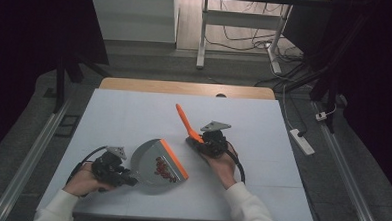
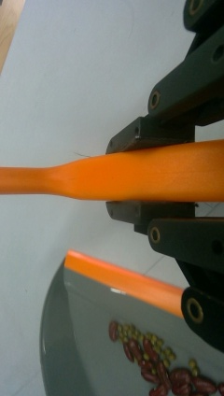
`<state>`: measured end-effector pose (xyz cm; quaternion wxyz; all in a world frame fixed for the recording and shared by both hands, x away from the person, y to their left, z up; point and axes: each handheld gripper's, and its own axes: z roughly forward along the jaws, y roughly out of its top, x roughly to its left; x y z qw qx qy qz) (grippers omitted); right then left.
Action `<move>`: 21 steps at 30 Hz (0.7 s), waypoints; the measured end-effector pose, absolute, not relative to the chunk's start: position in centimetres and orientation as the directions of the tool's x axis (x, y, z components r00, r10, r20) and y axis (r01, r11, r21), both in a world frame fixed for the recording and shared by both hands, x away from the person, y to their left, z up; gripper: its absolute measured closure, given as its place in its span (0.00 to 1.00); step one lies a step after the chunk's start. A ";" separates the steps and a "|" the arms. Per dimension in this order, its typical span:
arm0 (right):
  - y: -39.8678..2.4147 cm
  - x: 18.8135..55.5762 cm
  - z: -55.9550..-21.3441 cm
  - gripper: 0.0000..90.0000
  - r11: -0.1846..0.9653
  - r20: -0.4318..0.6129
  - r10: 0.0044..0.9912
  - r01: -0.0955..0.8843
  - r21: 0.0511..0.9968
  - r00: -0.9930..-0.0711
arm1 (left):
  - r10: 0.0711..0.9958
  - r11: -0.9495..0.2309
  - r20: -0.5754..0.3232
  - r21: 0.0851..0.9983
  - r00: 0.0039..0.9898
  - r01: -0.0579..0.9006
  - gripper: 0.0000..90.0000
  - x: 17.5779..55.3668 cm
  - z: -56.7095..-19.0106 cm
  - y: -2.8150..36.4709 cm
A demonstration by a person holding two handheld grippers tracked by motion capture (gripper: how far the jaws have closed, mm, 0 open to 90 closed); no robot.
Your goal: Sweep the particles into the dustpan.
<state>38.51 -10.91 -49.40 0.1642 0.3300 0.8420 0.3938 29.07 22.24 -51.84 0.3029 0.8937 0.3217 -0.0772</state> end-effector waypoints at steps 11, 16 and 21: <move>-7.0 35.6 -49.7 0.78 0.536 -0.035 0.581 0.349 0.768 -0.813 | 0.534 -0.603 -0.329 0.497 0.779 0.624 0.68 29.1 -51.9 22.0; -6.7 35.2 -49.1 0.78 0.514 -0.006 0.565 0.346 0.785 -0.825 | 0.546 -0.597 -0.316 0.504 0.776 0.625 0.68 29.1 -51.9 21.9; -7.7 35.5 -48.6 0.78 0.485 0.013 0.582 0.359 0.797 -0.813 | 0.556 -0.591 -0.302 0.512 0.774 0.624 0.68 29.1 -51.8 21.9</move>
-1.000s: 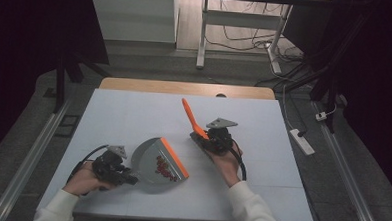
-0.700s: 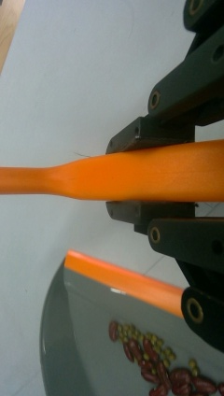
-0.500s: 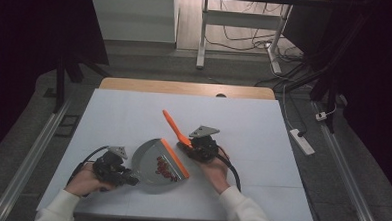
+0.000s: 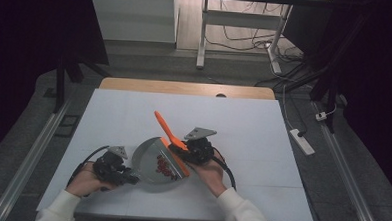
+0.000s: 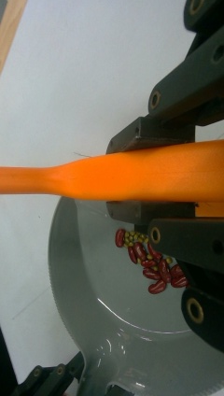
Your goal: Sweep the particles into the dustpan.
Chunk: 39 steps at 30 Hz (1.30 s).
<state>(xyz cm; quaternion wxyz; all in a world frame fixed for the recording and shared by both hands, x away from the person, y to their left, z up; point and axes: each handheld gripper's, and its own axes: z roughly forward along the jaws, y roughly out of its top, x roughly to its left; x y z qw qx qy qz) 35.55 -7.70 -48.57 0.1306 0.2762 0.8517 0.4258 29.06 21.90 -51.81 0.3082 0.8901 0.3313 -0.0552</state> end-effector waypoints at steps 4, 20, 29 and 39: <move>-8.6 35.8 -48.0 0.78 0.464 0.016 0.594 0.358 0.811 -0.805 | 0.572 -0.575 -0.296 0.521 0.765 0.631 0.68 29.1 -51.7 22.0; -12.8 36.1 -45.1 0.78 0.376 0.041 0.630 0.351 0.858 -0.776 | 0.601 -0.479 -0.342 0.570 0.723 0.668 0.68 29.1 -50.9 22.5; -14.6 36.1 -44.3 0.78 0.362 0.042 0.635 0.345 0.866 -0.771 | 0.614 -0.429 -0.354 0.601 0.706 0.674 0.68 28.9 -50.4 22.5; -16.5 35.9 -43.6 0.78 0.347 0.062 0.636 0.357 0.867 -0.769 | 0.664 -0.355 -0.354 0.626 0.659 0.694 0.68 28.6 -50.3 23.0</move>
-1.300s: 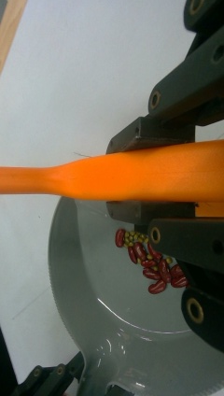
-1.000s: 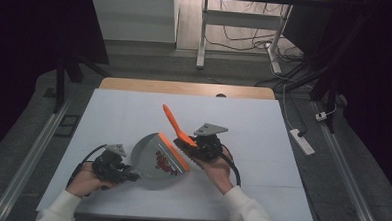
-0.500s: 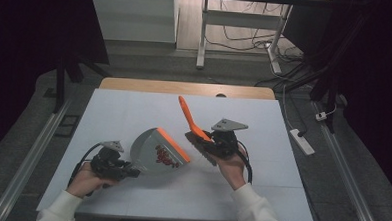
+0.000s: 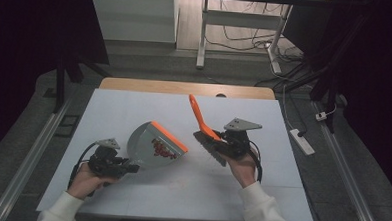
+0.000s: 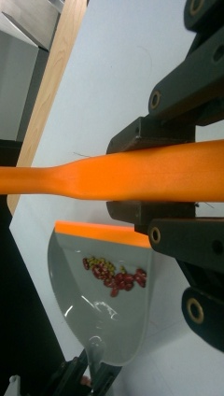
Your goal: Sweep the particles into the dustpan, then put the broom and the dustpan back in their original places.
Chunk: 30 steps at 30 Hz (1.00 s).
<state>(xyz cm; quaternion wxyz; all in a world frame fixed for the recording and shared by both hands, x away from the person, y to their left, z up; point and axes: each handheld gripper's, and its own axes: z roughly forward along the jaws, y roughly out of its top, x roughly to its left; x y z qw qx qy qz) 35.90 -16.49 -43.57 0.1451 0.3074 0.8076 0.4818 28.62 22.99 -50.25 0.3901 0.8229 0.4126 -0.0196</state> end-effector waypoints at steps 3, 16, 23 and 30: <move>-16.8 35.9 -43.6 0.78 0.346 0.065 0.639 0.362 0.865 -0.767 | 0.667 -0.339 -0.358 0.635 0.654 0.694 0.68 28.4 -50.2 23.1; -18.1 35.6 -43.5 0.78 0.373 0.048 0.636 0.361 0.854 -0.770 | 0.697 -0.325 -0.341 0.633 0.630 0.703 0.68 27.8 -50.4 22.7; -19.6 35.5 -44.6 0.78 0.387 0.060 0.645 0.392 0.835 -0.762 | 0.727 -0.315 -0.320 0.630 0.607 0.710 0.68 27.6 -50.5 22.6; -21.4 35.1 -45.7 0.78 0.394 0.073 0.658 0.427 0.814 -0.749 | 0.742 -0.293 -0.322 0.634 0.589 0.716 0.68 27.3 -50.6 22.6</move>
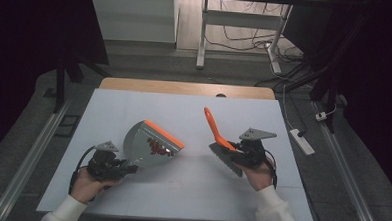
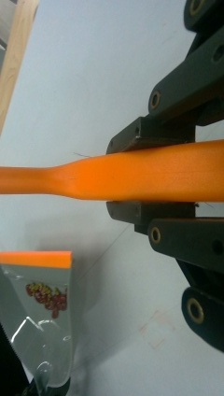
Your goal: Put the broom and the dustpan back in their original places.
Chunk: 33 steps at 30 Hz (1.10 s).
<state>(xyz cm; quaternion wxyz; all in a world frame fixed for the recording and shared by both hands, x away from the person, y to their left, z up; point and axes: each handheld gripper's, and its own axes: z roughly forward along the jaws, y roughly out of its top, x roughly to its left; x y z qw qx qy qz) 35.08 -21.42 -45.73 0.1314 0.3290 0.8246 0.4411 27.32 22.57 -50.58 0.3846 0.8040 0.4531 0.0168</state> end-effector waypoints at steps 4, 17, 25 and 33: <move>-22.2 34.8 -45.7 0.78 0.387 0.080 0.664 0.433 0.814 -0.744 | 0.751 -0.272 -0.321 0.646 0.577 0.714 0.68 27.0 -50.4 22.7; -22.9 33.4 -45.5 0.78 0.382 0.095 0.660 0.442 0.812 -0.745 | 0.788 -0.181 -0.349 0.657 0.507 0.732 0.68 25.4 -50.7 23.3; -23.1 32.6 -45.9 0.78 0.392 0.100 0.659 0.454 0.800 -0.746 | 0.810 -0.150 -0.349 0.655 0.472 0.741 0.68 25.3 -50.9 23.7; -24.2 32.2 -46.3 0.78 0.374 0.129 0.671 0.484 0.791 -0.730 | 0.836 -0.094 -0.357 0.656 0.417 0.749 0.68 25.0 -51.1 24.4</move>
